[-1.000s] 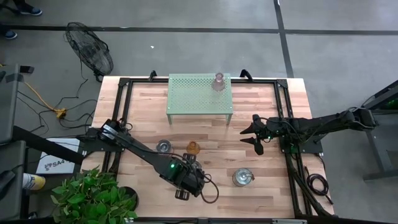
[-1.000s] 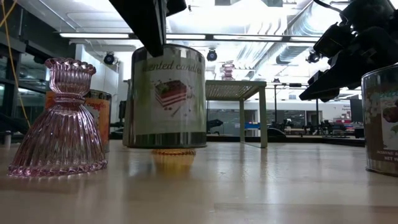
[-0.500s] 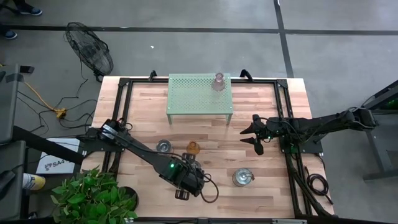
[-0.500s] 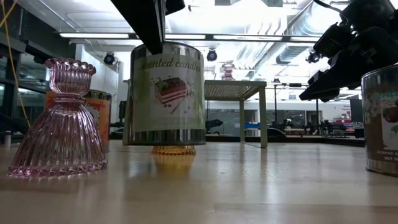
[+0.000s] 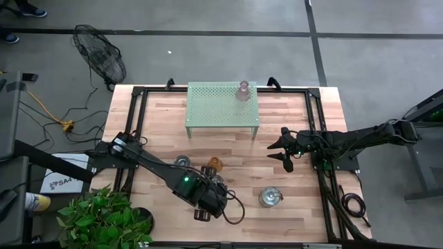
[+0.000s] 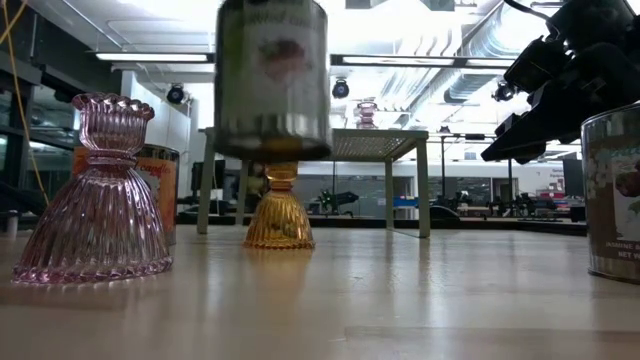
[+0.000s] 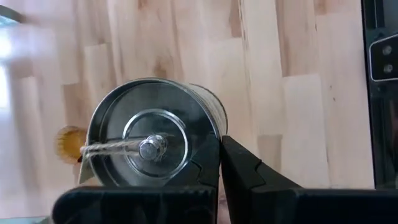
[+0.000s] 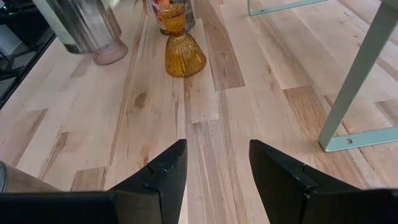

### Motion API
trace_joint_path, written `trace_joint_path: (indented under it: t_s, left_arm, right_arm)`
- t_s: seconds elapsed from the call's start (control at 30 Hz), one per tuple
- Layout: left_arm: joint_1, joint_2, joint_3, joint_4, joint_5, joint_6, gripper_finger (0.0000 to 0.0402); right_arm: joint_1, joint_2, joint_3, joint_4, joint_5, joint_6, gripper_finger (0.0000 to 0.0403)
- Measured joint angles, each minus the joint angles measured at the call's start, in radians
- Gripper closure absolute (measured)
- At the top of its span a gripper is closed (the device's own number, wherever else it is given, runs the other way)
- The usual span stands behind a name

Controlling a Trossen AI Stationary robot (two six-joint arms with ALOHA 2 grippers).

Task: Pick & Place candle stick holders
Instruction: Put the bottom left silver scented candle on the shelf

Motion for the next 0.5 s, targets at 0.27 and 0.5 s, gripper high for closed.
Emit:
trace_joint_path:
  t_s: [0.27,0.5]
  left_arm:
    - [0.024,0.0,0.116,-0.15,-0.082,0.007,0.0401]
    - [0.091,0.0,0.186,-0.248,-0.124,0.057,0.0401]
  right_arm:
    - [0.0,0.0,0.0,0.0,0.0,0.0,0.0235]
    - [0.0,0.0,0.0,0.0,0.0,0.0,0.0235]
